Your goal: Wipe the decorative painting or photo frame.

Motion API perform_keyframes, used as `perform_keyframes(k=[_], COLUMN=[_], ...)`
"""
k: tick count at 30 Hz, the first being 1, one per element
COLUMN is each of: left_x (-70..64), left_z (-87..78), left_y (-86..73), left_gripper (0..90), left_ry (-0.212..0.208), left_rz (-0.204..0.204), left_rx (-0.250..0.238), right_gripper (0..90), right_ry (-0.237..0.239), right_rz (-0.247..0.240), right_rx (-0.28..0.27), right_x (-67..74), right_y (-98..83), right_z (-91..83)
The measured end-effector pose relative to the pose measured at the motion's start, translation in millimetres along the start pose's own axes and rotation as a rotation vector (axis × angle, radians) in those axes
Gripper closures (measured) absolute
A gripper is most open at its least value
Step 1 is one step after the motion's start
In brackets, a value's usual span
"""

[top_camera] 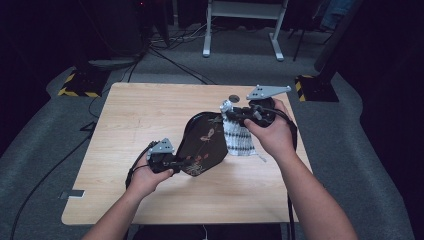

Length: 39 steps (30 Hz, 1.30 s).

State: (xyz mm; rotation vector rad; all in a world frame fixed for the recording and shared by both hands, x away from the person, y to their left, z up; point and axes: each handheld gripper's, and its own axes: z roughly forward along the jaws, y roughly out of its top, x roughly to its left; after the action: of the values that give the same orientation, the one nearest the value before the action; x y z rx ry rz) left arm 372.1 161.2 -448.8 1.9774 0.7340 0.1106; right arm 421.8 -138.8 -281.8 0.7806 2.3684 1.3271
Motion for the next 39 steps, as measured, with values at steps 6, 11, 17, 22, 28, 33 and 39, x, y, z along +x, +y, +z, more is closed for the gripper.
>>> perform_keyframes(k=[6, 11, 17, 22, 28, 33, 39], left_x=[-0.5, -0.6, -0.9, -1.5, -2.2, -2.7, -2.9], left_z=[0.5, 0.9, 1.0, 0.9, 1.0, 0.8, 1.0], left_y=[0.0, 0.0, 0.1, 0.6, 0.7, 0.9, 1.0], left_gripper=[78.6, 78.1, 78.8, 78.9, 79.4, 79.7, 80.0], left_ry=[-0.004, -0.013, -0.011, -0.007, 0.0, 0.006, 0.009], left_rz=[-0.004, -0.001, 0.005, 0.013, 0.025, 0.029, 0.021], left_rx=[0.0, 0.004, 0.01, 0.013, 0.015, 0.018, 0.016], right_gripper=[78.9, 78.9, 78.9, 78.9, 78.9, 78.9, 79.0], right_ry=[0.013, 0.026, 0.048, 0.063, 0.053, 0.055, 0.042], right_rz=[-0.021, -0.034, -0.057, -0.065, -0.055, -0.038, -0.022], right_rx=[-0.008, -0.02, -0.024, -0.036, -0.041, -0.047, -0.061], right_x=[6.2, 12.2, 21.9, 28.0, 28.1, 24.5, 18.8], right_y=[15.5, 27.1, 37.0, 43.3, 43.4, 38.0, 31.8], right_z=[2.6, 9.0, 21.7, 30.7, 41.5, 49.0, 49.1])
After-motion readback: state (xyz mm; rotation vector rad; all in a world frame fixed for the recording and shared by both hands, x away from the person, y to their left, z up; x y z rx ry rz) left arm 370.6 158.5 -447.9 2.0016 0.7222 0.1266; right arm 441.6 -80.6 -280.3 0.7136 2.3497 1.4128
